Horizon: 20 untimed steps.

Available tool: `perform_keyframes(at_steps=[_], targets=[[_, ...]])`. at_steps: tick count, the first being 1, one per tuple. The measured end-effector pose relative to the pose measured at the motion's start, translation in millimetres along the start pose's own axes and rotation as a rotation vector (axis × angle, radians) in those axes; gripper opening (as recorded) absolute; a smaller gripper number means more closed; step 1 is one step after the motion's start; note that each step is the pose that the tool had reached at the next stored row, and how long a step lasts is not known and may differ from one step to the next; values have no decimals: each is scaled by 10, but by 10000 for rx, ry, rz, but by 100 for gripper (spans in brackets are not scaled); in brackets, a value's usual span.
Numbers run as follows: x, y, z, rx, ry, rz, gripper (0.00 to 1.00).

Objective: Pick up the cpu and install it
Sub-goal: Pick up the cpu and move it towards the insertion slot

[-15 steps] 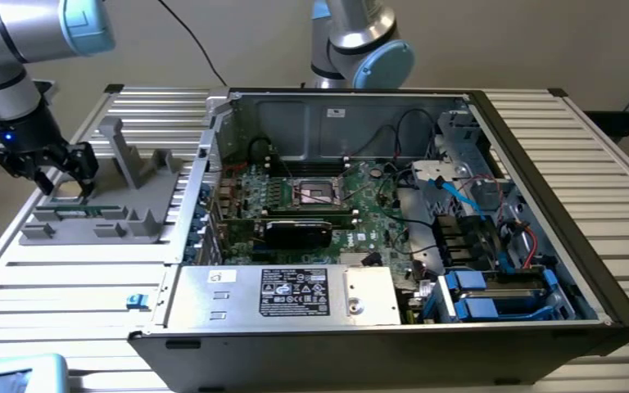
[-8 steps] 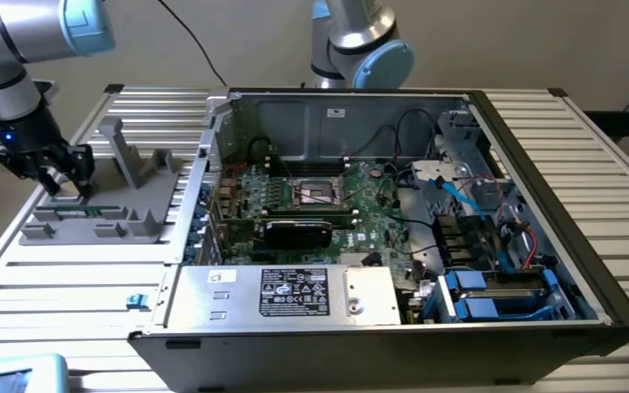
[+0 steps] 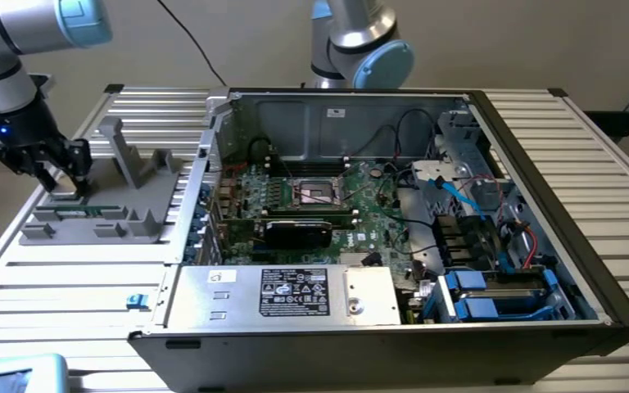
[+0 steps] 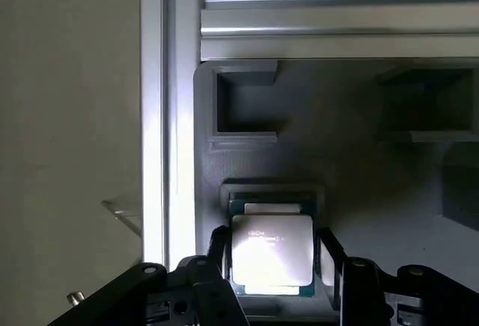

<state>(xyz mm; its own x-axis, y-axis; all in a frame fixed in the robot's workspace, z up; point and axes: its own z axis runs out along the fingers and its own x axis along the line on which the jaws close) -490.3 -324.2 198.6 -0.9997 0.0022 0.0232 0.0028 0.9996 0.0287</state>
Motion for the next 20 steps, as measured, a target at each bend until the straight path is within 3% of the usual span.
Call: perform_keyframes(at_steps=[20], targets=[[15, 26, -892, 52, -1, 1, 56]])
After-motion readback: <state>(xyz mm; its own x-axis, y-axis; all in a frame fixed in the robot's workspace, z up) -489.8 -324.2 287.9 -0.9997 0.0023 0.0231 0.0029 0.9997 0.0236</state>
